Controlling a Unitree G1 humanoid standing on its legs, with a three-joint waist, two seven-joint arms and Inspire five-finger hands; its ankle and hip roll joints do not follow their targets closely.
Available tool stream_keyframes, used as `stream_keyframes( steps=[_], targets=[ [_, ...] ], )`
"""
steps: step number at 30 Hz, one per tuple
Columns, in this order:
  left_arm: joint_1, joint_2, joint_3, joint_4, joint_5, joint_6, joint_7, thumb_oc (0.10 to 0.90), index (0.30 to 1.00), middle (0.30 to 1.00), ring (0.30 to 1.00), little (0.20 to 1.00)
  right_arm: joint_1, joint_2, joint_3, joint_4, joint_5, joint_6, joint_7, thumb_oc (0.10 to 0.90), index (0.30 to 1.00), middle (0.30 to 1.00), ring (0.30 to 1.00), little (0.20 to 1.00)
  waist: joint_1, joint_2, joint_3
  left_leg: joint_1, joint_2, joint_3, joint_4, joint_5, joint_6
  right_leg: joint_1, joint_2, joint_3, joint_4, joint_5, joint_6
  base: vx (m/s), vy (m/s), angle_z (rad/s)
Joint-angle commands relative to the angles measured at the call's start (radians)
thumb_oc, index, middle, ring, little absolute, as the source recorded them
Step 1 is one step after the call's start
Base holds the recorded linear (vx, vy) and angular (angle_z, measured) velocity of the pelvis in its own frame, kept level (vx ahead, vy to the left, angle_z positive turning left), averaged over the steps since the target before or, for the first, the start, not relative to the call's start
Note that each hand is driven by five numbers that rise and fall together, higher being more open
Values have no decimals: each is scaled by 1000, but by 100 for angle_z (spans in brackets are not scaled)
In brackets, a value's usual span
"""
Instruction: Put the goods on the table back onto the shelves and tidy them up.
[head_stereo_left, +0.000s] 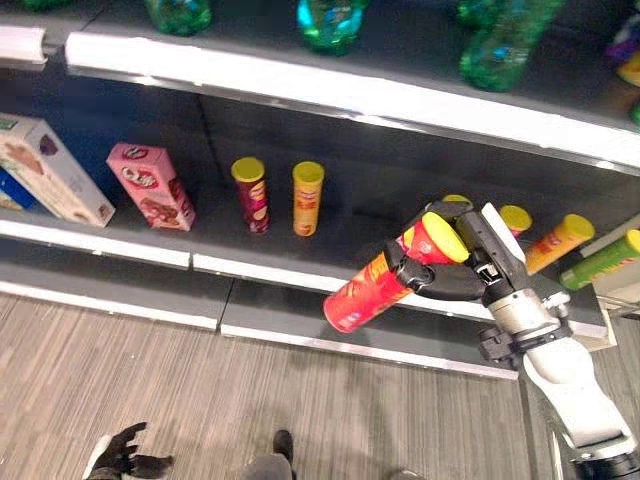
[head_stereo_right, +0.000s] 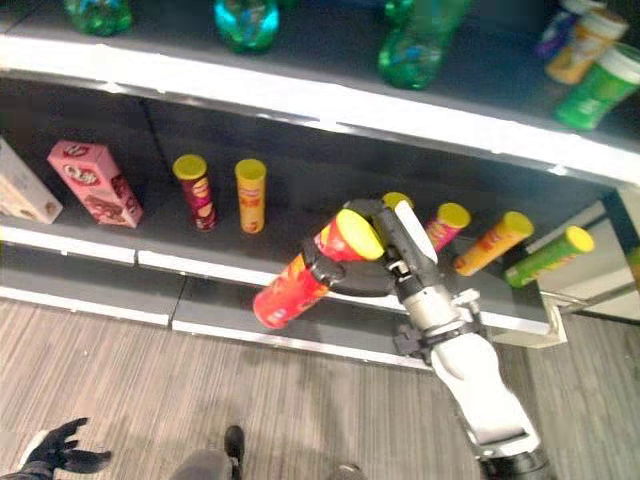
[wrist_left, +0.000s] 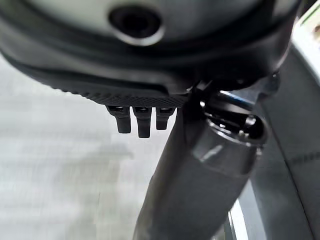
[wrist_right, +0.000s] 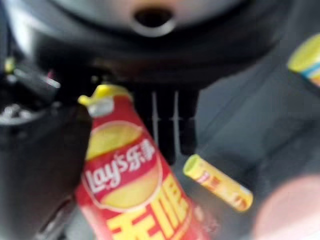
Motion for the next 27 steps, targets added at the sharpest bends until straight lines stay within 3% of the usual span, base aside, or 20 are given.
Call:
stream_keyframes(
  steps=[1, 12, 27],
  targets=[
    [-3, -13, 14, -63, -24, -54, 12, 800, 900, 900, 900, 900, -147, -25, -110, 6, -18, -83, -46, 400, 300, 300, 300, 300, -18, -7, -38, 42, 100, -53, -96, -31, -138, 52, -50, 10, -139, 85, 31, 52, -67, 16],
    [29, -68, -25, -73, -19, -44, 15, 800, 900, 900, 900, 900, -190, 28, 3, 59, -141, -62, -70, 400, 300, 300, 300, 300, 16, 2, -63, 30, 143, -97, -96, -15, -171, 137, -25, -61, -215, 67, 21, 46, -88, 11],
    [44, -63, -67, -103, -18, -39, 38, 800, 900, 900, 900, 900, -371, 90, 162, 213, -379, -16, -188, 400, 300, 300, 300, 300, 76, 28, -40, 15, 134, -132, -96, -8, -164, 150, -44, -112, -203, 61, 20, 11, -16, 7]
  ],
)
